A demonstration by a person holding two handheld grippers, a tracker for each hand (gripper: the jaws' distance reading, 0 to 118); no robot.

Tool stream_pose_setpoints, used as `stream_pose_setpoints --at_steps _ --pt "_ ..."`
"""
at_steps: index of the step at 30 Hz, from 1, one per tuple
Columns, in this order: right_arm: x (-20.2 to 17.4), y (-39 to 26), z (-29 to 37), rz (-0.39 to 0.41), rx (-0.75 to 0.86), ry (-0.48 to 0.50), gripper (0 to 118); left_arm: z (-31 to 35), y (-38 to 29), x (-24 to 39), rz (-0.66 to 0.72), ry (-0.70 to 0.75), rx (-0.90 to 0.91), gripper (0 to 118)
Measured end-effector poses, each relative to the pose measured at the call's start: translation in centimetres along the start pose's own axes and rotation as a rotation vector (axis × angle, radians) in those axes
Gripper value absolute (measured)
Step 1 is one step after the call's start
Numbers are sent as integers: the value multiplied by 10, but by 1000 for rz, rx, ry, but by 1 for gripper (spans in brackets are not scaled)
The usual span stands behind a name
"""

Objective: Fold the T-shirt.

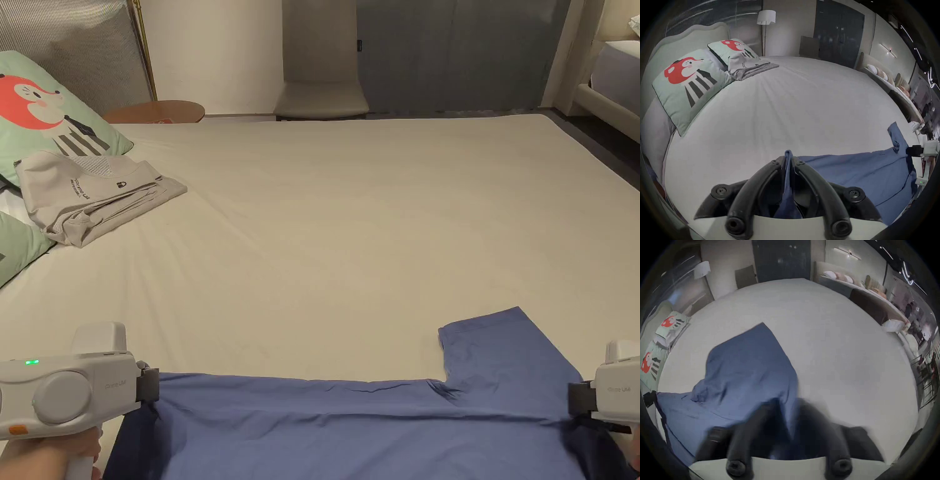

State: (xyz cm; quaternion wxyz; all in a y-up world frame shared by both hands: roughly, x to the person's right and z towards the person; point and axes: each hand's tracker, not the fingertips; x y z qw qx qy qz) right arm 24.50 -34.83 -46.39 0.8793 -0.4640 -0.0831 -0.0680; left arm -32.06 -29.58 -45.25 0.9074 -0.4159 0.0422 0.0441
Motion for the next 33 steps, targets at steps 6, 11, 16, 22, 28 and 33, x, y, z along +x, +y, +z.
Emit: stream_pose_setpoints --at_steps 6,11,16,22,28,33 --pt "3 5 58 28 129 86 6 22 1 -10 38 -13 20 3" --pt "13 -12 126 25 204 136 6 62 -10 -22 55 -21 61 3" --pt "23 -54 179 65 238 144 6 102 -43 -35 32 -26 83 3" --pt "35 -128 203 119 203 126 6 136 -120 -46 1 -17 64 3" --pt "45 -185 196 151 118 94 6 135 -190 -60 3 -5 -34 3" --pt "52 -207 175 144 77 74 6 121 -216 -66 29 2 -65 3"
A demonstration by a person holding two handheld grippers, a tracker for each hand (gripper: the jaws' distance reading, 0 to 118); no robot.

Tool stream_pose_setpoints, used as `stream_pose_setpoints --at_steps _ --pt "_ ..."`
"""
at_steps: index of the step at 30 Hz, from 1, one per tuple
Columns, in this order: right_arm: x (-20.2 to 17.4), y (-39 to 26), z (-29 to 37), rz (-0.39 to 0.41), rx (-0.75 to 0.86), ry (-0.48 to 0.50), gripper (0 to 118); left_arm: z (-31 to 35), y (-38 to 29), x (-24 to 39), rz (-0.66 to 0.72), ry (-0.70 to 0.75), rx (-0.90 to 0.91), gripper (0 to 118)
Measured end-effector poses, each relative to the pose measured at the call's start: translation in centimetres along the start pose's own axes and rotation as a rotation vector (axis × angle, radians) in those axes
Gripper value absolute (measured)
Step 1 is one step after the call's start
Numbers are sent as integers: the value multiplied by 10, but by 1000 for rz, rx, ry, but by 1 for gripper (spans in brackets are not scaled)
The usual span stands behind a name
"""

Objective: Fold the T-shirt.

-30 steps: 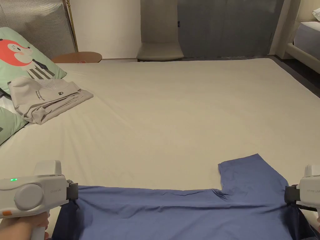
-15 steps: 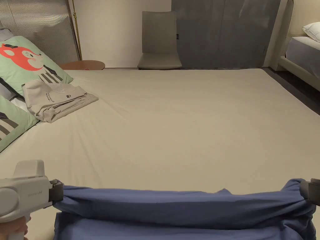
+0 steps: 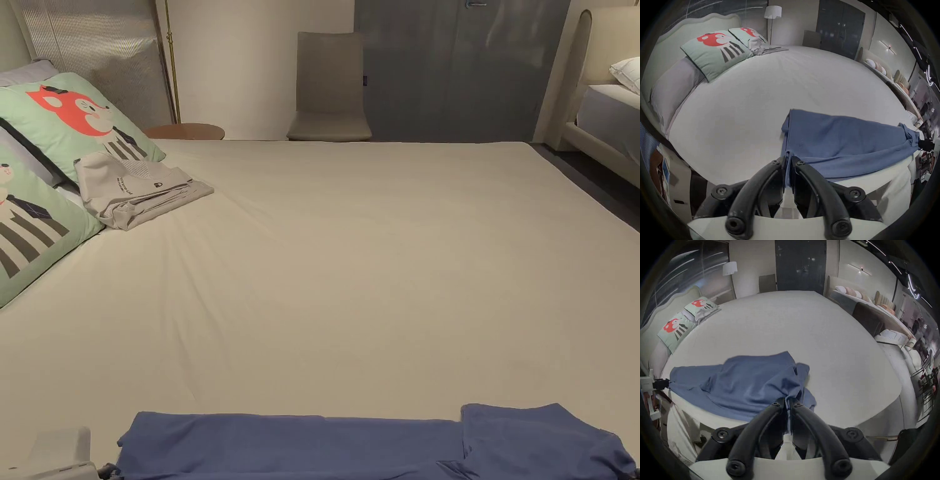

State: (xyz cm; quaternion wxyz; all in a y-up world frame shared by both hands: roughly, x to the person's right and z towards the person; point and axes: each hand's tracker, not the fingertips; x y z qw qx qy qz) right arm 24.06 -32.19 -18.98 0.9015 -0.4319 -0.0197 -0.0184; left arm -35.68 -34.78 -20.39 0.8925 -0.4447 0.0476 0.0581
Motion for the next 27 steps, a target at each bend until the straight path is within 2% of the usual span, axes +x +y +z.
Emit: stream_pose_setpoints --at_steps 5,6,7,8,9,10,11,12,17,20,21,22,23,24,25,26,27 --pt "1 -10 -17 27 -11 -33 6 -4 -1 0 15 7 15 3" --pt "0 -12 -19 31 -13 -40 8 -3 -1 0 17 7 23 7" --pt "0 -14 -20 27 -13 -43 16 -1 -2 0 18 6 35 21" --pt "-1 -15 -20 15 -15 -53 38 4 -2 1 19 9 53 43" --pt "-2 -15 -18 0 -21 -95 74 8 -2 2 20 23 71 77" --pt "-3 -16 -15 7 7 -137 93 13 0 1 25 21 86 99" --pt "-4 -16 -10 15 66 -149 98 18 1 0 41 0 111 112" --pt "-6 -14 -1 8 145 -152 96 28 3 2 54 -37 154 107" --pt "-33 15 41 -63 438 -140 97 69 26 31 55 -71 367 108" --pt "-59 30 58 -49 597 -150 97 89 37 52 51 -103 491 107" --pt "-70 34 62 -47 649 -156 97 95 39 60 45 -125 536 101" --pt "-79 36 65 -45 689 -153 95 100 42 67 22 -136 574 87" --pt "-87 38 67 -46 714 -144 89 102 43 74 -2 -126 595 66" --pt "-96 41 69 -49 741 -127 73 103 44 82 -24 -109 616 37" --pt "-105 42 70 -55 760 -120 58 104 46 88 -33 -97 631 19" --pt "-112 43 70 -54 767 -116 43 104 46 91 -34 -109 635 10" --pt "-119 44 70 -43 779 -114 20 105 48 91 -41 -141 640 2"
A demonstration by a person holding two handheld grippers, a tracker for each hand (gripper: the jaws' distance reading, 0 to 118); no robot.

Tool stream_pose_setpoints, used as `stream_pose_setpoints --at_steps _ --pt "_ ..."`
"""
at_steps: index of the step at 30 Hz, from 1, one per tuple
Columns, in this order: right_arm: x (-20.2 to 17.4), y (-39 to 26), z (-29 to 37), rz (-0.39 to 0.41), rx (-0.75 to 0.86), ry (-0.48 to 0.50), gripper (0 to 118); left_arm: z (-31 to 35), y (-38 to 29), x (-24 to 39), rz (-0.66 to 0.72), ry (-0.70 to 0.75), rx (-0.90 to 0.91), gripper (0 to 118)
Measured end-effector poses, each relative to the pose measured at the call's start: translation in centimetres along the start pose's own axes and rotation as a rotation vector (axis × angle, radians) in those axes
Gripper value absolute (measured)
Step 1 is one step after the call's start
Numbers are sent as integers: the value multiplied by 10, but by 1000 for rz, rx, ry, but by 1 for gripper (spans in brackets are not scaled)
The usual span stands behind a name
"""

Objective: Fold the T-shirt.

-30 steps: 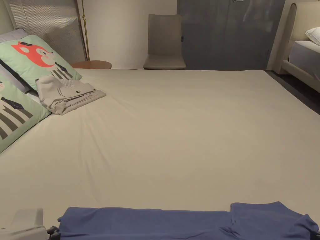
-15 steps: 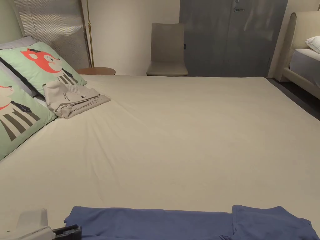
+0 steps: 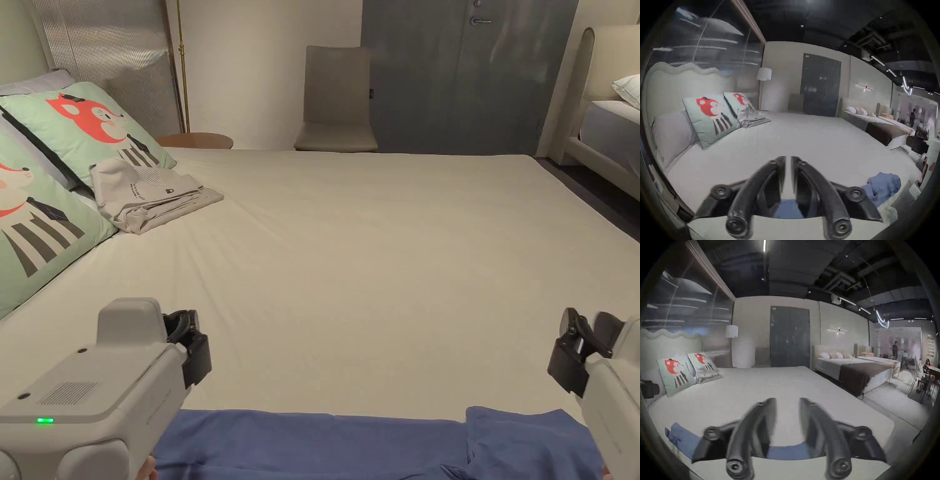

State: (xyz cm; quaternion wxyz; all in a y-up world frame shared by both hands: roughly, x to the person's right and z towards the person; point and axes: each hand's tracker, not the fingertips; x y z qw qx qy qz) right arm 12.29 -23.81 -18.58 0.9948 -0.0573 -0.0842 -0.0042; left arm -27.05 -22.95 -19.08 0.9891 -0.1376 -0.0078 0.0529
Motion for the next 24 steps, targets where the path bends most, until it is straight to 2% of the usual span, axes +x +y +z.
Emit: stream_pose_setpoints --at_steps 1,2,7,11,12,13,14,15,16,17,20,24 --pt "-8 0 1 2 17 -3 5 -1 1 0 25 -43 -10 0" --pt "-12 -1 1 3 26 -10 1 -2 2 -2 44 -61 -20 0" --pt "-32 0 0 25 34 36 0 -16 2 -38 155 -154 -105 0" --pt "-41 -2 -2 31 12 51 0 -44 -6 -103 353 -279 -291 3" --pt "-43 -4 -3 30 2 53 0 -52 -11 -123 424 -320 -357 15" --pt "-45 -6 -4 30 -6 54 0 -59 -18 -142 488 -364 -409 34" --pt "-47 -7 -4 32 -14 56 0 -66 -26 -158 539 -394 -456 57" --pt "-49 -9 -6 35 -26 56 0 -72 -37 -175 592 -416 -506 87" --pt "-52 -11 -7 39 -38 57 0 -78 -48 -189 634 -409 -538 103" --pt "-54 -12 -8 42 -47 59 0 -76 -55 -194 660 -402 -562 111" --pt "-61 -16 -12 54 -74 60 0 -83 -75 -217 696 -365 -588 110" --pt "-72 -19 -15 65 -105 71 0 -100 -103 -232 813 -363 -648 110"
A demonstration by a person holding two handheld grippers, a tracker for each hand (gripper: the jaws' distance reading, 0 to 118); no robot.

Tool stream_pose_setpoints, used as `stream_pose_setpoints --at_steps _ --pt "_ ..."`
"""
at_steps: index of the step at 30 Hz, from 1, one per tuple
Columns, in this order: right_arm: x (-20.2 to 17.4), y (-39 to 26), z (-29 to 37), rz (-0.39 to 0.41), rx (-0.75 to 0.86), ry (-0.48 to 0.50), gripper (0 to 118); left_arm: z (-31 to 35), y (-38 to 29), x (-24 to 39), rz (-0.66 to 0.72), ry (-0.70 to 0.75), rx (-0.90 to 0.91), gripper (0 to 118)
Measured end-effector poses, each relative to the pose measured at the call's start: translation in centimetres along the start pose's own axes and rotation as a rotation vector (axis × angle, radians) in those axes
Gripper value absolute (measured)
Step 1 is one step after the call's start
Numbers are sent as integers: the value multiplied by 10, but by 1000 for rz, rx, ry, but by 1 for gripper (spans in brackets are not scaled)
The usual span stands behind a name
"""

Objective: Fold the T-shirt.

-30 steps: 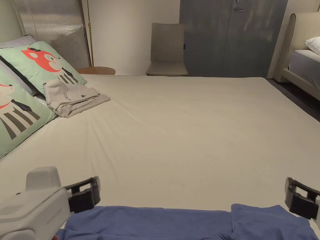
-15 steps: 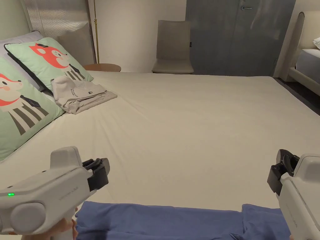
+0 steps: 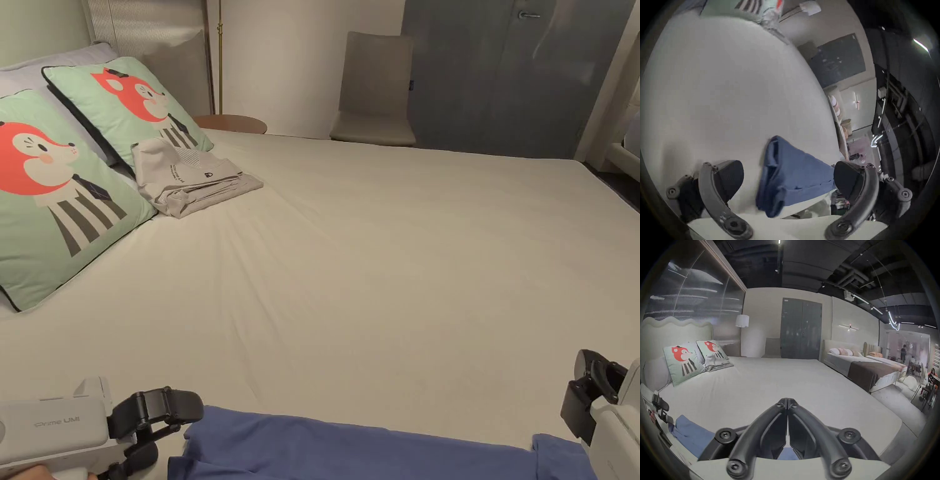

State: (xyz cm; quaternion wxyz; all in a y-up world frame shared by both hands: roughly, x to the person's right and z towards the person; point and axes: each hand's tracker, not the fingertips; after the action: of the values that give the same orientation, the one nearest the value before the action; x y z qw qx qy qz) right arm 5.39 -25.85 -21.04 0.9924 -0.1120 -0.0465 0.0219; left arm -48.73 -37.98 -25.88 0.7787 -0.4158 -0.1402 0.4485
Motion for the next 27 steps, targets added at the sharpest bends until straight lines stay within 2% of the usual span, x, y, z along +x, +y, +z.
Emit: stream_pose_setpoints --at_steps 2,5,7,11,12,13,14,15,16,17,18,19,23,27 --pt "-6 0 0 12 -7 5 0 -10 -3 -4 30 -7 -32 110" --pt "-13 2 -2 21 -13 15 0 -19 -8 8 -16 -83 -62 110" --pt "-17 3 -4 28 -13 23 0 -32 -12 13 -3 -124 -115 106" --pt "-25 5 -3 26 -11 43 0 -46 -17 24 -32 -125 -127 102" --pt "-26 5 -3 28 -10 49 0 -47 -17 24 2 -151 -133 89" --pt "-28 5 -3 31 -8 53 0 -47 -1 9 5 -145 -132 68" --pt "-29 5 -2 35 -7 56 0 -49 -2 10 -7 -120 -128 39" --pt "-29 6 -1 38 -7 59 0 -52 -3 10 -51 -26 -121 6" --pt "-29 6 -1 37 -6 62 0 -56 -9 10 -64 69 -118 7" --pt "-28 6 -1 36 -5 63 0 -56 -12 6 -36 55 -139 7" --pt "-28 6 0 35 -4 63 0 -49 -9 1 12 -53 -129 7" --pt "-26 7 1 32 -3 61 0 -43 -6 0 34 -55 -117 7" --pt "-18 8 3 18 2 52 0 -9 3 -2 -15 -25 -72 6" --pt "-11 5 3 -5 3 46 0 39 13 -12 36 72 41 6"
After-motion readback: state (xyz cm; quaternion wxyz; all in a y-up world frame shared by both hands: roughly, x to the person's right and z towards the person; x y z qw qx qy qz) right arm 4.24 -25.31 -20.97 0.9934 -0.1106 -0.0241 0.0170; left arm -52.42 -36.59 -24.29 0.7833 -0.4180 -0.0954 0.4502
